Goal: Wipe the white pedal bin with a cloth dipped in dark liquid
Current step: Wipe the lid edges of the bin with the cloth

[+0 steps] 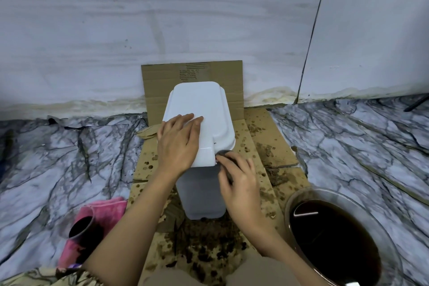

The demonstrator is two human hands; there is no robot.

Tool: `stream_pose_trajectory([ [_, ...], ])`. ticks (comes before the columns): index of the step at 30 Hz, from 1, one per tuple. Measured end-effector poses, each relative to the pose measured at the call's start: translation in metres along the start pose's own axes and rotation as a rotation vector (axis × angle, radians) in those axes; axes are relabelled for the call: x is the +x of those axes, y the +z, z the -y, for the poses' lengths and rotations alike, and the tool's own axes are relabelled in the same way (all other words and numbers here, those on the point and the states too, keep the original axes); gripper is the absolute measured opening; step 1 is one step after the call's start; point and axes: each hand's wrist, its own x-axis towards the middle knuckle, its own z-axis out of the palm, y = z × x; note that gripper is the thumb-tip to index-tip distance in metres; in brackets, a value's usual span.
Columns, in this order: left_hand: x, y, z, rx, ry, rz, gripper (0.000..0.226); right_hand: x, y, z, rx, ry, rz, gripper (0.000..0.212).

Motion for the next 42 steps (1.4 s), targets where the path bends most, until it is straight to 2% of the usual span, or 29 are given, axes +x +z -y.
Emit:
stream_pose_trajectory([
  [4,0.001,0.0,-0.001,-0.013,-0.001,-0.001,0.04,0.0,0.004,-0.004,-0.119,0.019,0.064,0.027],
  [6,0.0,0.0,-0.001,-0.018,-0.004,-0.002,0.041,-0.001,0.002,-0.008,-0.106,0.129,0.104,0.028],
  [7,0.0,0.0,0.0,-0.015,-0.001,-0.001,0.042,-0.003,0.0,-0.009,-0.056,0.168,0.071,0.027],
  [11,0.001,0.001,0.0,-0.003,0.009,-0.009,0.044,0.006,-0.002,0.007,0.1,-0.002,-0.117,0.02],
  [17,0.001,0.001,0.0,0.001,0.01,-0.008,0.041,0.012,0.0,0.003,-0.061,-0.091,-0.03,0.015],
  [21,0.0,0.0,-0.001,0.001,0.011,-0.006,0.041,0.017,-0.009,-0.001,-0.078,0.061,-0.023,0.02],
  [23,0.0,0.0,0.0,0.001,0.012,-0.005,0.042,0.025,-0.018,0.0,0.027,0.133,-0.108,0.02],
  [25,0.0,0.0,-0.001,0.005,0.012,-0.006,0.042,0.034,-0.022,0.008,0.13,0.053,-0.161,0.019],
  [27,0.0,0.001,-0.001,-0.001,0.007,-0.005,0.042,0.042,-0.016,0.016,0.128,-0.022,-0.061,0.018],
  [29,0.001,0.001,0.0,-0.01,0.005,-0.007,0.042,0.049,-0.007,0.017,0.094,-0.008,0.007,0.018],
  [35,0.0,0.0,-0.002,-0.001,0.007,-0.01,0.042,0.061,-0.013,-0.009,0.117,0.167,-0.027,0.02],
  [39,0.0,-0.001,-0.003,-0.002,0.009,-0.013,0.052,0.042,-0.016,0.0,0.022,-0.006,0.044,0.017],
  [42,0.001,0.001,-0.001,-0.004,-0.007,-0.02,0.042,0.039,-0.014,0.012,-0.04,-0.09,0.07,0.013],
])
